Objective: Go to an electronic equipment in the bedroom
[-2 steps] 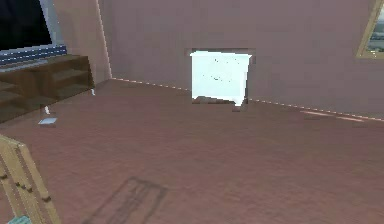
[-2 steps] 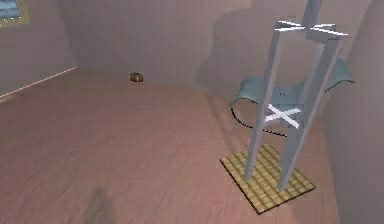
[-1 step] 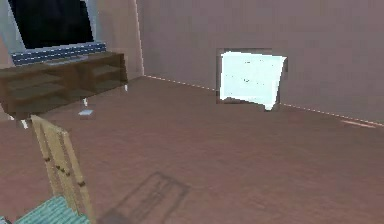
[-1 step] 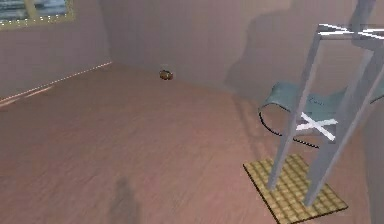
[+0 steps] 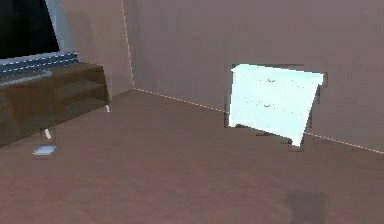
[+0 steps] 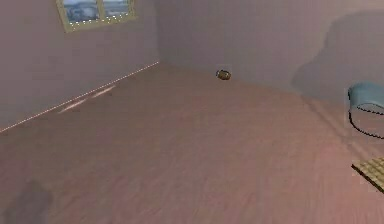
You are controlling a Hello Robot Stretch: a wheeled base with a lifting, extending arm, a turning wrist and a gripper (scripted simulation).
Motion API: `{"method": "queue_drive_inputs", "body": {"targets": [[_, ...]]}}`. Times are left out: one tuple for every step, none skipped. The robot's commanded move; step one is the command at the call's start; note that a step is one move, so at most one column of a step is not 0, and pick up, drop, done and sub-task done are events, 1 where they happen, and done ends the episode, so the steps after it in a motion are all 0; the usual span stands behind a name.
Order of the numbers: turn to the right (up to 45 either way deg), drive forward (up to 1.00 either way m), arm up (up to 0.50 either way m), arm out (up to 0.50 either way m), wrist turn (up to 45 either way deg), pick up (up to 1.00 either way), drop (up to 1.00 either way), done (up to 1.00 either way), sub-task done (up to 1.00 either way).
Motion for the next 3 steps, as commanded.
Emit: {"method": "queue_drive_inputs", "body": {"targets": [[-45.0, 0.00, 0.00, 0.00, 0.0, 0.00, 0.00, 0.00, 0.00], [-3.0, 0.00, 0.00, 0.00, 0.0, 0.00, 0.00, 0.00, 0.00], [0.0, 0.05, 0.00, 0.00, 0.0, 0.00, 0.00, 0.00, 0.00]]}}
